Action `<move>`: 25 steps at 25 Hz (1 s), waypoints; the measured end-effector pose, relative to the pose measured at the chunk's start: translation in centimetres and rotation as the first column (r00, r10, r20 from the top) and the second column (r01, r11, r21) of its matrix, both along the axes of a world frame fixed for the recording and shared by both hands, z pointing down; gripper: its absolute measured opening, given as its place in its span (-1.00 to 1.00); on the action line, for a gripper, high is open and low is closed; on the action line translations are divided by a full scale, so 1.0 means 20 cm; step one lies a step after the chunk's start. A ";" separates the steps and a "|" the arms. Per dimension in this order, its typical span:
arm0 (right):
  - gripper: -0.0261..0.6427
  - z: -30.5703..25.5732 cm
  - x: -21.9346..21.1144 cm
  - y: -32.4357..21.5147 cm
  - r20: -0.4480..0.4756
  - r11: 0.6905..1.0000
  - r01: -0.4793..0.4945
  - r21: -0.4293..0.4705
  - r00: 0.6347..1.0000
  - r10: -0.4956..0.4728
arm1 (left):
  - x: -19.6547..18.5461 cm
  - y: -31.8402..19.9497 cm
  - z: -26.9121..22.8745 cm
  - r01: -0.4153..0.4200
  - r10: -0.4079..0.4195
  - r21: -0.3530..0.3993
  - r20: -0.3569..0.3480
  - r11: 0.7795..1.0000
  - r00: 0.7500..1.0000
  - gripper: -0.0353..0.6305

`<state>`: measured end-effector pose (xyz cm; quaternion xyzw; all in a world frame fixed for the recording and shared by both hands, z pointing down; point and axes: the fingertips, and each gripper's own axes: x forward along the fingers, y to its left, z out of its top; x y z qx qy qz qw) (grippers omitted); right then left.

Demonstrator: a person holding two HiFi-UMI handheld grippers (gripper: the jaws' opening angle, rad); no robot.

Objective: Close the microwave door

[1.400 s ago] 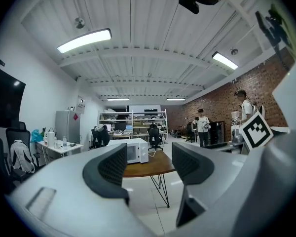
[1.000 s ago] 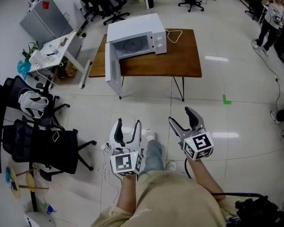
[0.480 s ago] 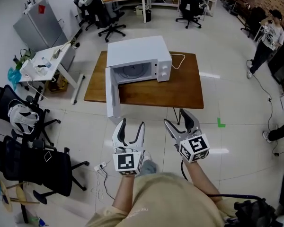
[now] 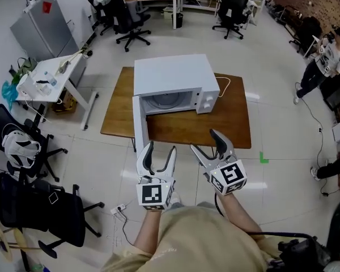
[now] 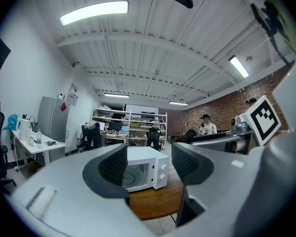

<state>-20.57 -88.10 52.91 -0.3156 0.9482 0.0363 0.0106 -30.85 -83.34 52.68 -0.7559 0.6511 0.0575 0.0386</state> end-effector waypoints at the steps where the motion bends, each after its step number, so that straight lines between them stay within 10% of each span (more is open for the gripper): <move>1: 0.03 0.00 -0.04 -0.03 -0.005 1.000 0.007 0.002 1.000 -0.007 | -0.02 -0.06 0.00 -0.010 0.010 0.021 0.002 1.000 1.000 -0.04; 14: 0.01 -0.04 0.17 -0.39 0.084 0.998 0.031 -0.060 0.996 -0.026 | 0.00 -0.28 0.03 0.079 -0.075 -0.078 0.050 0.994 0.996 -0.04; 20: 0.01 -0.03 0.23 -0.44 0.071 0.997 0.070 -0.034 0.995 -0.068 | -0.29 -0.20 0.35 0.180 -0.188 -0.271 -0.001 0.945 0.982 -0.04; 25: 0.01 -0.06 0.24 -0.47 0.096 0.994 0.111 -0.024 0.990 -0.108 | -0.43 -0.14 0.58 0.039 -0.083 -0.432 -0.083 0.901 0.993 -0.04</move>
